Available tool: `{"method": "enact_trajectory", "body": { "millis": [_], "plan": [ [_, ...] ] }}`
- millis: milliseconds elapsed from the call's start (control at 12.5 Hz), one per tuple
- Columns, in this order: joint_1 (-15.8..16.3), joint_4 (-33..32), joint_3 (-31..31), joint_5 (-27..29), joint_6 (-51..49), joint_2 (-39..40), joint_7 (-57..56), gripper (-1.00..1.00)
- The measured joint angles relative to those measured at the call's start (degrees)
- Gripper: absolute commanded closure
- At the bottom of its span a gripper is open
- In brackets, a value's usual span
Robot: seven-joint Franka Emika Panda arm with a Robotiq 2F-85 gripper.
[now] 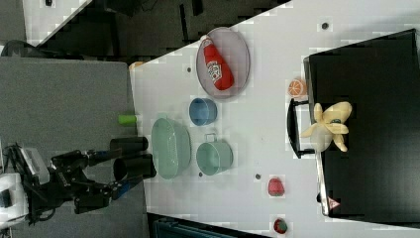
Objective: Pick banana from table and place on oven.
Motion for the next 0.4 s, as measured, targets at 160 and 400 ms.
{"method": "enact_trajectory", "body": {
  "millis": [160,400],
  "plan": [
    [0.1,-1.9,5.6,2.0,-0.4,0.7,7.6,-1.00],
    [3.2,-5.7,5.2,1.8,0.4,1.9,12.2,-1.00]
  ]
}}
